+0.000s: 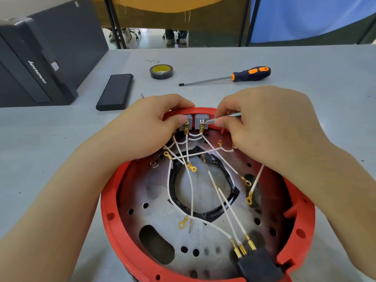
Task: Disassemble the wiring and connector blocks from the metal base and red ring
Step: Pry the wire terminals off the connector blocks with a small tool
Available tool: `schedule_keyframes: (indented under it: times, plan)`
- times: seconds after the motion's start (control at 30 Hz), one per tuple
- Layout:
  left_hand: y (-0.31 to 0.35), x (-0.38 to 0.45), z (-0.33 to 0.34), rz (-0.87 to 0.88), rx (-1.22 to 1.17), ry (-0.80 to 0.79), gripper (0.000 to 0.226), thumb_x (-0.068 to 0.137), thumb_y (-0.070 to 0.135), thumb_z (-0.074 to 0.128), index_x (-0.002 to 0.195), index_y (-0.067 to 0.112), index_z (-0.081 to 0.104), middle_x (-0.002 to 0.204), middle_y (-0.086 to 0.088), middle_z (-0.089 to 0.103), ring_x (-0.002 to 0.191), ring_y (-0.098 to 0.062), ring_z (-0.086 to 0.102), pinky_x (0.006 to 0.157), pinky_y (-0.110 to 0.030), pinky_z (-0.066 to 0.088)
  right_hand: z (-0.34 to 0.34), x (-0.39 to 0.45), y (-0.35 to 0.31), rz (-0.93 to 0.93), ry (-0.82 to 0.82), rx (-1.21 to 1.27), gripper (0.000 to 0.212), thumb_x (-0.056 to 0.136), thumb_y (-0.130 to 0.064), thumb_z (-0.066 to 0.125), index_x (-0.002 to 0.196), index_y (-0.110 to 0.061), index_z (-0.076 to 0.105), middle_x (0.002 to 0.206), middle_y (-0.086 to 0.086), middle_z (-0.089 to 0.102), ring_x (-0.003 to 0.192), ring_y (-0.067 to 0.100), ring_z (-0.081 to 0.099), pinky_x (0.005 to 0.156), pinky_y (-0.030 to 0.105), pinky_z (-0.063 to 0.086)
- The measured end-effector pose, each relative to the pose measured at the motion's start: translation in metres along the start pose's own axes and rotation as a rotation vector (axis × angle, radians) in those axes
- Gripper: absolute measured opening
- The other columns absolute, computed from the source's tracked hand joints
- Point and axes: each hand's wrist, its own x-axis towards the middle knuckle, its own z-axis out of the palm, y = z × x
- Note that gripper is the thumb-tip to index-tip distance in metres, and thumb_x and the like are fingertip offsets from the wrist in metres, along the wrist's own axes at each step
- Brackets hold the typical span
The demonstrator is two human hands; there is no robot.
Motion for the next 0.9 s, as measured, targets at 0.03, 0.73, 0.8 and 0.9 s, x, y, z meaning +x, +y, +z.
schedule_keyframes:
  times: [0.03,0.73,0.8,0.9]
  plan:
    - [0.000,0.000,0.000,-0.001,0.002,0.004,0.025,0.095,0.027,0.050,0.115,0.040,0.058,0.080,0.033,0.055,0.073,0.021,0.050,0.062,0.005,0.032,0.000,-0.001,-0.001,-0.012,0.010,-0.030,0.012,0.093,-0.036,0.052,0.093,-0.032,0.063,0.087,-0.007,0.061,0.082,0.016,0.050,0.055,0.027,0.029]
    - [0.000,-0.002,0.000,-0.029,-0.006,0.008,0.028,0.097,0.028,0.046,0.120,0.041,0.056,0.106,0.022,0.063,0.094,0.002,0.055,0.076,-0.001,0.034,0.005,-0.010,-0.002,0.032,0.052,0.067,0.010,0.086,-0.035,0.057,0.083,-0.027,0.063,0.067,-0.005,0.058,0.069,0.018,0.051,0.050,0.022,0.026]
    - [0.000,-0.002,0.000,-0.028,-0.002,0.002,0.028,0.097,0.028,0.046,0.120,0.041,0.056,0.106,0.022,0.062,0.096,0.002,0.054,0.076,-0.002,0.034,0.004,-0.010,-0.002,0.023,0.059,0.058,0.009,0.085,-0.034,0.057,0.081,-0.027,0.061,0.065,-0.007,0.057,0.064,0.016,0.047,0.050,0.020,0.021]
    - [-0.001,-0.002,0.001,-0.028,-0.003,0.004,0.028,0.097,0.029,0.046,0.120,0.041,0.056,0.104,0.023,0.062,0.095,0.002,0.054,0.074,-0.001,0.034,0.003,-0.009,-0.002,0.029,0.048,0.063,0.008,0.085,-0.034,0.055,0.081,-0.029,0.060,0.065,-0.008,0.057,0.062,0.014,0.043,0.049,0.020,0.018]
